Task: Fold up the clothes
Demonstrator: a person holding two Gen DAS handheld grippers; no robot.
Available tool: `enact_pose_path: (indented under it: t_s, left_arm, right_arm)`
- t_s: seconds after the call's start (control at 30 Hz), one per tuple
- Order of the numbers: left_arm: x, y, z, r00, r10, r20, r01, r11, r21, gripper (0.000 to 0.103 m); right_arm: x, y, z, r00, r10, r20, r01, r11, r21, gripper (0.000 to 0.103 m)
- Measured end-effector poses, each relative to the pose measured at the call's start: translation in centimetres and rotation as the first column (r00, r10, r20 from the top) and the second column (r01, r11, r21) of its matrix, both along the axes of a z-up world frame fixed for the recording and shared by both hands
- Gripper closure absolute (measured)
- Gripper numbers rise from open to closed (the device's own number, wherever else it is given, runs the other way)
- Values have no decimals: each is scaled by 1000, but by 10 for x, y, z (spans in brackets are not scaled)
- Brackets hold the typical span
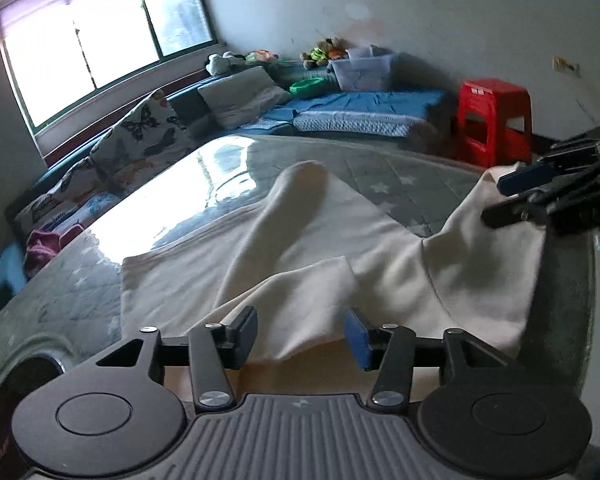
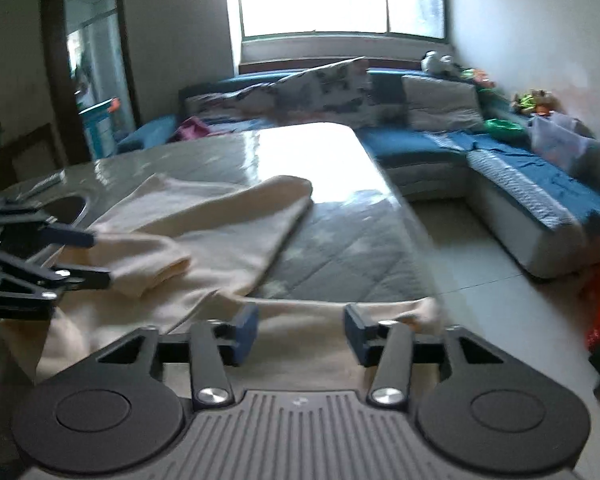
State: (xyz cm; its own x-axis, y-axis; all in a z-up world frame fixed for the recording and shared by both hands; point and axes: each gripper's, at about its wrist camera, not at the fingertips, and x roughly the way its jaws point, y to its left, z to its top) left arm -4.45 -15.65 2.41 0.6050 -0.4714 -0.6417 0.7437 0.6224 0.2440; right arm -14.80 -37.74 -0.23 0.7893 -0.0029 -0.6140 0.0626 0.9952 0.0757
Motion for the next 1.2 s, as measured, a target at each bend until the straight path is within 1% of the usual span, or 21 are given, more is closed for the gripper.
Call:
enact_pose_path:
  t_s: [0.1, 0.13, 0.17, 0.2, 0.23, 0.27, 0.3, 0.33, 0.43, 0.53, 0.63, 0.73, 0.83, 0.9, 1.07, 1.13, 1.17, 1.2]
  left_arm:
    - [6, -5, -8, 1000, -4, -25, 5, 1000, 17, 51]
    - [7, -6, -11, 999, -2, -32, 3, 1000, 22, 53]
    - [9, -7, -14, 999, -3, -42, 3, 1000, 22, 57]
    - [10, -6, -15, 999, 2, -50, -1, 1000, 18, 67]
    - [12, -3, -13, 998, 15, -55, -15, 1000, 3, 73]
    - [14, 0, -11, 998, 29, -59, -29, 1000, -11, 77]
    - [16, 3, -8, 997, 42, -64, -44, 999, -25, 87]
    - [18, 7, -6, 996, 55, -69, -58, 998, -39, 92]
    - [24, 16, 0, 992, 94, -85, -101, 992, -81, 95]
    - [29, 33, 10, 985, 146, -88, -157, 980, -125, 96]
    - [36, 59, 25, 973, 216, -76, -226, 959, -169, 96]
    - [44, 92, 38, 952, 300, -67, -307, 929, -204, 96]
    - [48, 127, 49, 921, 385, -51, -386, 894, -229, 96]
    - [51, 151, 55, 895, 444, -47, -442, 864, -241, 97]
    - [56, 205, 63, 817, 575, -45, -565, 784, -258, 97]
    - [56, 222, 63, 791, 610, -49, -600, 758, -256, 97]
    - [56, 228, 63, 782, 621, -56, -612, 749, -254, 97]
    - [55, 230, 60, 783, 617, -73, -613, 749, -251, 97]
  right_arm:
    - [4, 6, -6, 1000, 10, -4, -10, 1000, 17, 35]
    - [5, 7, -9, 1000, 9, -6, -9, 1000, 22, 26]
    - [6, 9, -12, 1000, 7, -7, -7, 1000, 25, 24]
    - [7, 9, -15, 1000, 7, -9, -7, 1000, 23, 23]
    - [8, 9, -18, 1000, 8, -11, -8, 1000, 19, 20]
    - [8, 9, -20, 1000, 6, -13, -5, 1000, 16, 12]
    - [8, 10, -22, 1000, 1, -15, -1, 1000, 13, 10]
    - [8, 10, -24, 1000, 0, -15, 0, 1000, 11, 8]
    - [5, 9, -27, 1000, -1, -11, 1, 1000, 8, 0]
    - [3, 3, -27, 1000, -16, -15, 16, 1000, -1, 0]
    - [1, -7, -26, 999, -40, -14, 40, 999, -12, 0]
    - [0, -17, -25, 998, -64, -14, 64, 998, -23, 0]
    - [-1, -29, -20, 995, -94, -11, 94, 994, -56, 0]
    - [-2, -38, -16, 993, -121, -7, 120, 989, -88, 0]
    - [-4, -55, -4, 985, -171, 20, 171, 969, -179, 0]
    - [-7, -58, -3, 986, -163, 17, 164, 974, -159, 0]
    - [-8, -58, -4, 989, -150, 14, 151, 979, -138, 0]
    - [-9, -58, -5, 991, -136, 10, 136, 984, -116, 0]
